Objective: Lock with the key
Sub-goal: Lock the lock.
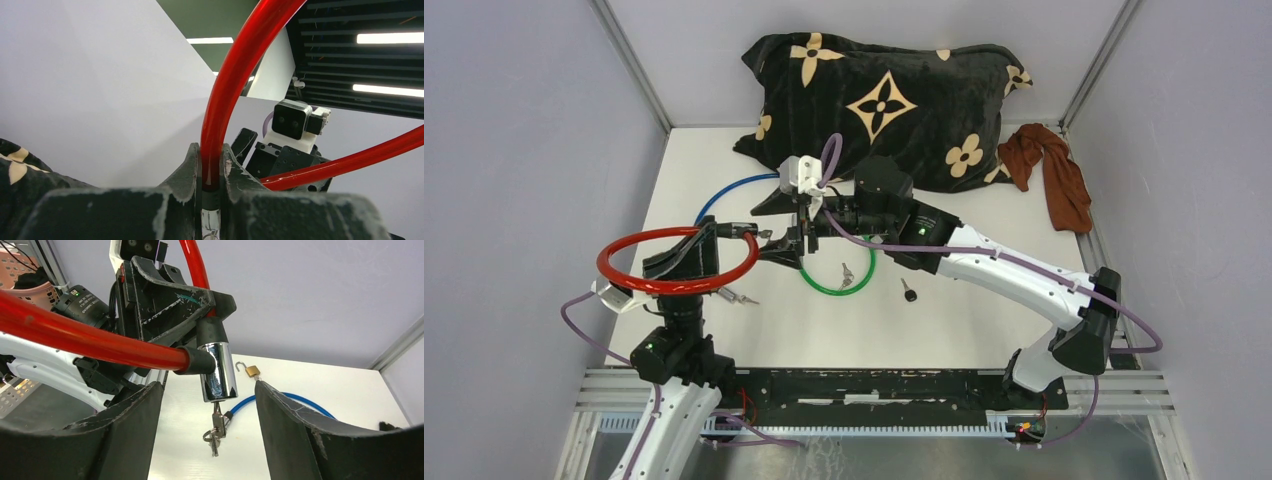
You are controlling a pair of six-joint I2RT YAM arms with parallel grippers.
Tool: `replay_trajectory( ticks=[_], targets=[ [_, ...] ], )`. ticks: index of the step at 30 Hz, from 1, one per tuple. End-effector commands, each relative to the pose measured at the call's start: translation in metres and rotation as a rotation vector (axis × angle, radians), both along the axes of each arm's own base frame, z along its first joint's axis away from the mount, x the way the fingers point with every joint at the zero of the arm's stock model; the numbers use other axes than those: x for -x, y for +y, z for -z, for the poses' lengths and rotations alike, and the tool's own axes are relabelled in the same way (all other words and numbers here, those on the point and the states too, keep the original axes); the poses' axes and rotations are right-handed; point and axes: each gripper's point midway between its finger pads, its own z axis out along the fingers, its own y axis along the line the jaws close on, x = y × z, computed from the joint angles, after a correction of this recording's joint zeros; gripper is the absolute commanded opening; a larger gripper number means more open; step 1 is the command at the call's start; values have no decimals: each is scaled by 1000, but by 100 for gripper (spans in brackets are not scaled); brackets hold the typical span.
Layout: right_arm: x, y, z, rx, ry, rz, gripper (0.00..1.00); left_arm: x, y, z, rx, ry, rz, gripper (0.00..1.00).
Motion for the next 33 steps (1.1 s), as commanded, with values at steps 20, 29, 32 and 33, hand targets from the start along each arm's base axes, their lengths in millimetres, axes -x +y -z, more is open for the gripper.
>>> replay_trajectory(
  ticks=[20, 29, 32, 33],
  targets=[
    [-6, -19, -2, -57, 45, -34, 50, 8, 8, -15, 62, -17, 26, 2],
    [-9, -15, 5, -41, 69, -26, 22, 6, 8, -14, 69, -6, 37, 2],
    [-12, -14, 7, -34, 70, -14, 26, 3, 11, -14, 94, 11, 39, 2],
    [-13, -14, 8, -30, 70, -12, 33, 4, 11, -14, 94, 6, 41, 2]
  ],
)
